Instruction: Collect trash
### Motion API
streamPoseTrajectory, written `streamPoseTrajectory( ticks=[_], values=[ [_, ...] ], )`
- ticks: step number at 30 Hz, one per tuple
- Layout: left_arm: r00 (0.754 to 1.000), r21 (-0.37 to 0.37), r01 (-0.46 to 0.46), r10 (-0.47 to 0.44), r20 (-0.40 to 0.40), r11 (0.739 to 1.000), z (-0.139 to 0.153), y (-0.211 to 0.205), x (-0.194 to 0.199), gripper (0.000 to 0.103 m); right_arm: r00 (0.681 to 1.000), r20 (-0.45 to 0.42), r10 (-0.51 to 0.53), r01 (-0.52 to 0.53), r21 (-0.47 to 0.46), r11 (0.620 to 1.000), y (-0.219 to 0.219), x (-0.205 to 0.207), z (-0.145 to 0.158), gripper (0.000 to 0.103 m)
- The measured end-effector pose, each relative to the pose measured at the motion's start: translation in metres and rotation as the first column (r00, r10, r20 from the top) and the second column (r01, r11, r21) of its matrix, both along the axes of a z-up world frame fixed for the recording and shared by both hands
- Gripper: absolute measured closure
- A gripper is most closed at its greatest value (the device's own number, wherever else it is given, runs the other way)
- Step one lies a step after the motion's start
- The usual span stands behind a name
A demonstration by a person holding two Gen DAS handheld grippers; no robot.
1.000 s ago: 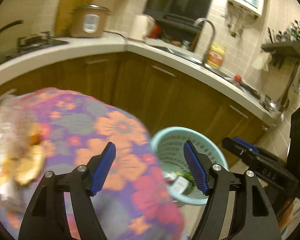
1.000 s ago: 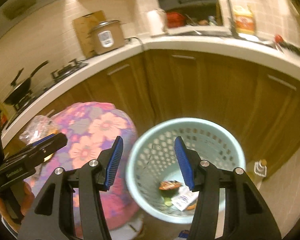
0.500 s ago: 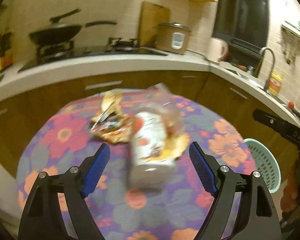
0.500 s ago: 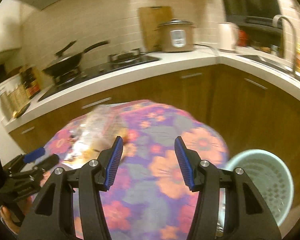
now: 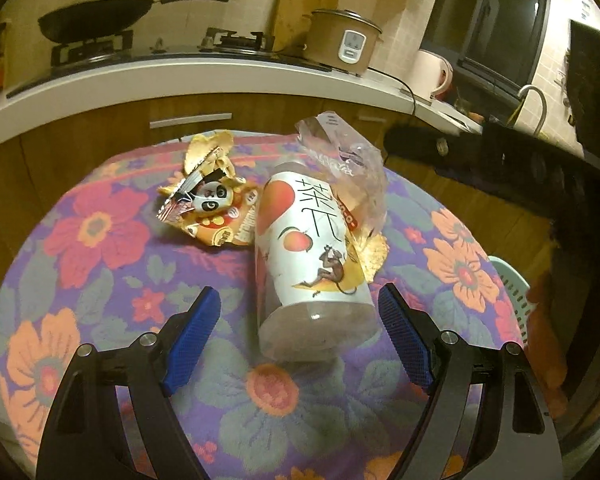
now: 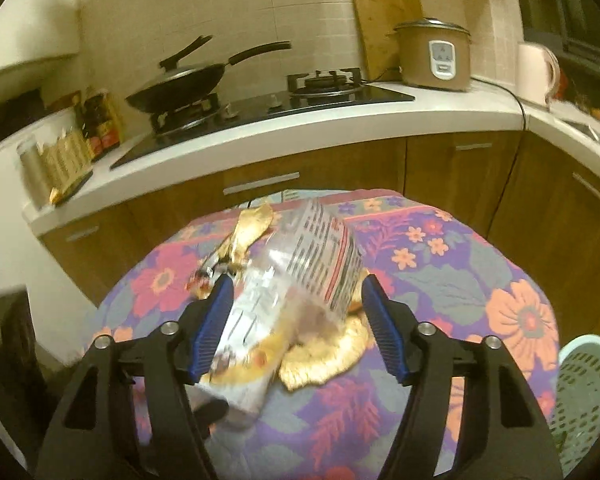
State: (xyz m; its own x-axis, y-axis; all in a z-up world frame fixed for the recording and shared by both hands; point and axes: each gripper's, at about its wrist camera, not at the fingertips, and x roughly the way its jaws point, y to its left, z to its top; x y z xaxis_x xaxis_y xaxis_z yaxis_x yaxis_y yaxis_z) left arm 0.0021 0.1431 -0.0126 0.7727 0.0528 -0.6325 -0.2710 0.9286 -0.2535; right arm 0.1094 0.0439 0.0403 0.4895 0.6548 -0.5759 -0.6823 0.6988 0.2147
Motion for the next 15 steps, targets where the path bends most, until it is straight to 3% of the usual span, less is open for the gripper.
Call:
streamPoseTrajectory(
  ticks=[7,11,15],
  values=[
    [1.0,-0.056,-0.011,0.011,0.012,0.998,0.0,0.015,0.007,0.024,0.986,-0.168,0.001,-0.004,-0.018,1.0,0.033,0.043,-0.02,0.038],
    [1.0,-0.072,0.023,-0.025,-0.016,0.997,-0.002,0.015,0.018,0.024,0.976,-0.217,-0.011,0.001,-0.049,0.999,0.041,0.049,-0.039,0.038],
    [0.998,-0.062,0.052,-0.055,-0.036,0.997,-0.005,0.007,0.027,0.024,0.97,-0.242,-0.003,-0.003,-0.025,1.0,0.032,0.052,-0.044,0.04]
  ],
)
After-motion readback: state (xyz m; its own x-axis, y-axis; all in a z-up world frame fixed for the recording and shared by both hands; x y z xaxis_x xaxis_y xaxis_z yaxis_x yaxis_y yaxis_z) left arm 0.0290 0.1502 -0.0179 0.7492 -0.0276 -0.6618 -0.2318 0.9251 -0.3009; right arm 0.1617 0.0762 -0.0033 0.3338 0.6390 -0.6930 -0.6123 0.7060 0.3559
